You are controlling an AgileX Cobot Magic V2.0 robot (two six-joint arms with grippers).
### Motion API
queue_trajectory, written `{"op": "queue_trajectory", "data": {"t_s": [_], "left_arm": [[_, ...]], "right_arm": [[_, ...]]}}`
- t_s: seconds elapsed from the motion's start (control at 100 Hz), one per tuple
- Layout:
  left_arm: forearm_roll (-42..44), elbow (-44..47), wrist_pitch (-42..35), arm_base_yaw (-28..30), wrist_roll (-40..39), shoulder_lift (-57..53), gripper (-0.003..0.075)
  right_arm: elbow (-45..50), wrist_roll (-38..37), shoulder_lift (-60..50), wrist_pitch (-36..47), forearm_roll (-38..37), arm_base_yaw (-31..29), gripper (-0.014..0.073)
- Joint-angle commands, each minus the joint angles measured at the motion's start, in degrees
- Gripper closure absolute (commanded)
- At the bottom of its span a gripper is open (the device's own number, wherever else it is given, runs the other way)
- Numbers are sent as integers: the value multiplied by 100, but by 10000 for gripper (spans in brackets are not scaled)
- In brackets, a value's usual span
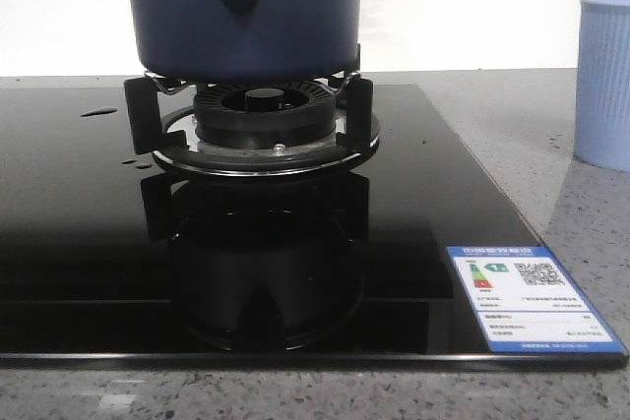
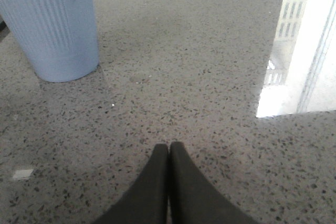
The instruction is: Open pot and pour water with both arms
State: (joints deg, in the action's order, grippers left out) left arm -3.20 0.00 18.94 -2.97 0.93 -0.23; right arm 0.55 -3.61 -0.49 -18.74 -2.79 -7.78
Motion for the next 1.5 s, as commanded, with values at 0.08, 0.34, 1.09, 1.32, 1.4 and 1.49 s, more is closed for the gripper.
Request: {"op": "queue_trajectory", "data": {"t_s": [0.08,0.34,1.09,1.32,1.4,1.49], "left_arm": [[-76,190,-242,-1,-39,-151,739],[-76,190,-242,-1,-39,-151,739],[-996,190,-1099,-1,-15,-151,739],[-3246,190,-2505,-1,1,-151,739],[-3712,190,-2729,-1,1,-151,739],[-3764,190,-2737,10,1,-151,739]], "right_arm": [[153,37,-98,119,33,21,660],[153,37,-98,119,33,21,660],[153,-100,-98,2495,244,21,660],[153,-440,-98,2372,1469,21,660],[153,-440,-98,2409,1584,21,660],[142,-440,-98,2515,1773,21,660]]}}
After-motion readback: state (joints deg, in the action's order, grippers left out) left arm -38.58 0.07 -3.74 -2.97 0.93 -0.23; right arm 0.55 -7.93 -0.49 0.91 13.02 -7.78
